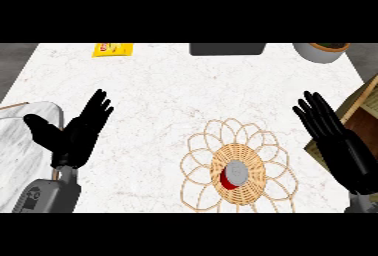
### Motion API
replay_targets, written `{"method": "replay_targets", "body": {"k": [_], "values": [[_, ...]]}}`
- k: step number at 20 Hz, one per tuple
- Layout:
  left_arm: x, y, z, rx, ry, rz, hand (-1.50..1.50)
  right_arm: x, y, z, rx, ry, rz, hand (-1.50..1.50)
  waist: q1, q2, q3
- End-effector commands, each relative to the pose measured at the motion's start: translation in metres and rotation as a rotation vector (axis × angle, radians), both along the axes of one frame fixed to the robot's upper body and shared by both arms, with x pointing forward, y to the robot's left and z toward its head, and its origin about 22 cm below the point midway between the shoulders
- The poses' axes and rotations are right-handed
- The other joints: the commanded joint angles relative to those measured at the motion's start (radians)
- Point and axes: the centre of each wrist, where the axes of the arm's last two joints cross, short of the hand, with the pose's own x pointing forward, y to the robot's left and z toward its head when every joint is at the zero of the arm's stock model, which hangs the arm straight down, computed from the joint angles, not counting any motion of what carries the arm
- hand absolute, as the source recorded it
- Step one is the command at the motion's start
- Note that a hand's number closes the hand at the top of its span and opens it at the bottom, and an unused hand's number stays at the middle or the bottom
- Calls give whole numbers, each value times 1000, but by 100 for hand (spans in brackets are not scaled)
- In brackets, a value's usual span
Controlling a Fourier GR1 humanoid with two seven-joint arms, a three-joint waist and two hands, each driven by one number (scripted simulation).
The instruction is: Pick the can from the placemat and place it in the basket
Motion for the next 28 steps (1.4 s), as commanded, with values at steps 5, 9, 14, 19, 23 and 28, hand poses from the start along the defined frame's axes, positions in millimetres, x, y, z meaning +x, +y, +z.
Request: {"method": "replay_targets", "body": {"k": [5,9,14,19,23,28], "values": [[9,17,58,313,-295,-128,0,29,5,16,-160,-61,48,150,33,12,1],[3,7,31,321,-302,-219,0,7,101,15,-89,-307,375,150,37,14,0],[7,9,34,328,-312,-178,0,-36,173,-4,-284,-373,140,-150,11,8,-2],[0,14,27,352,-283,-157,0,-39,153,12,-604,-345,-88,-150,-12,-4,-6],[-2,15,34,333,-293,-171,0,-32,138,55,-827,-384,-240,-150,-14,-9,-7],[-7,20,26,339,-302,-171,0,-38,114,85,-1244,-241,-116,-150,-17,-4,-10]]}}
